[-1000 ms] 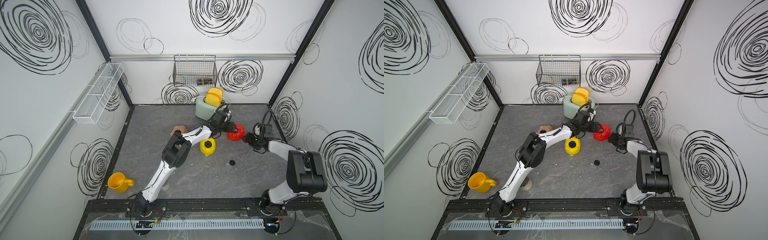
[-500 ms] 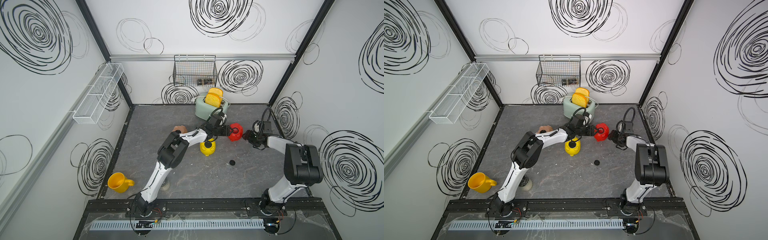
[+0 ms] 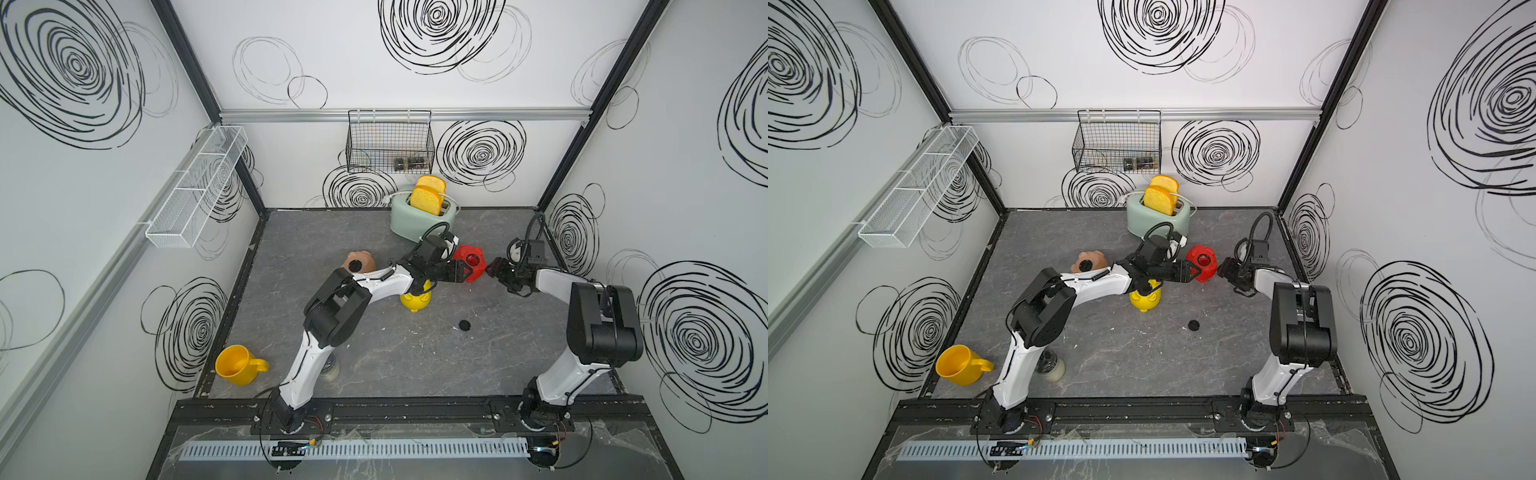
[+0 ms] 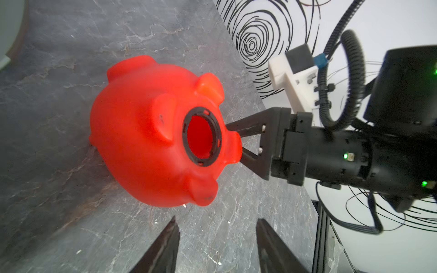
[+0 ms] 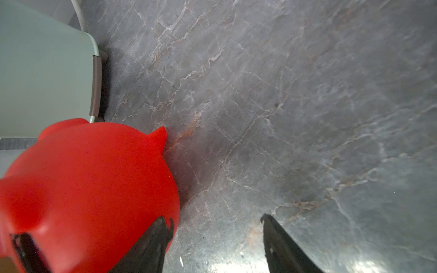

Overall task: Close piggy banks
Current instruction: Adjust the piggy bank at the center of the board, then pick up the knob at the center of the board.

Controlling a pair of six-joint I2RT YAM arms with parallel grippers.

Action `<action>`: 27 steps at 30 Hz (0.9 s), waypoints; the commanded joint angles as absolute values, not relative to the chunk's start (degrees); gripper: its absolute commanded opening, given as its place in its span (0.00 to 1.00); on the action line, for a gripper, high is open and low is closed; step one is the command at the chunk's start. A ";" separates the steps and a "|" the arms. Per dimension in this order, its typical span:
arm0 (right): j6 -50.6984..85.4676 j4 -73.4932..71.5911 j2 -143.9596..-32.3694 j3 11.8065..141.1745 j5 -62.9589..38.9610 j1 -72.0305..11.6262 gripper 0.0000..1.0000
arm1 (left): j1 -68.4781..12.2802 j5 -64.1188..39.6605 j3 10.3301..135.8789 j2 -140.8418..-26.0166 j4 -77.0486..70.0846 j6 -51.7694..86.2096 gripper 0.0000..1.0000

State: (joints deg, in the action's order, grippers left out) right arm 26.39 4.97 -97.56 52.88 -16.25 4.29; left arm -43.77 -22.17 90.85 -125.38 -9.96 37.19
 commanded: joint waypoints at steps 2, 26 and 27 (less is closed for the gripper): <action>25.31 6.83 -97.64 54.65 -14.66 5.57 0.67 | -42.76 -19.10 89.84 -121.38 -10.76 35.95 0.58; 22.29 26.94 -66.96 47.03 -7.66 -6.80 0.57 | -47.35 -4.41 55.80 -76.57 -14.37 31.00 0.58; 21.97 27.59 -65.98 46.50 -7.71 -8.39 0.56 | -47.48 -4.14 53.94 -73.77 -14.01 30.94 0.58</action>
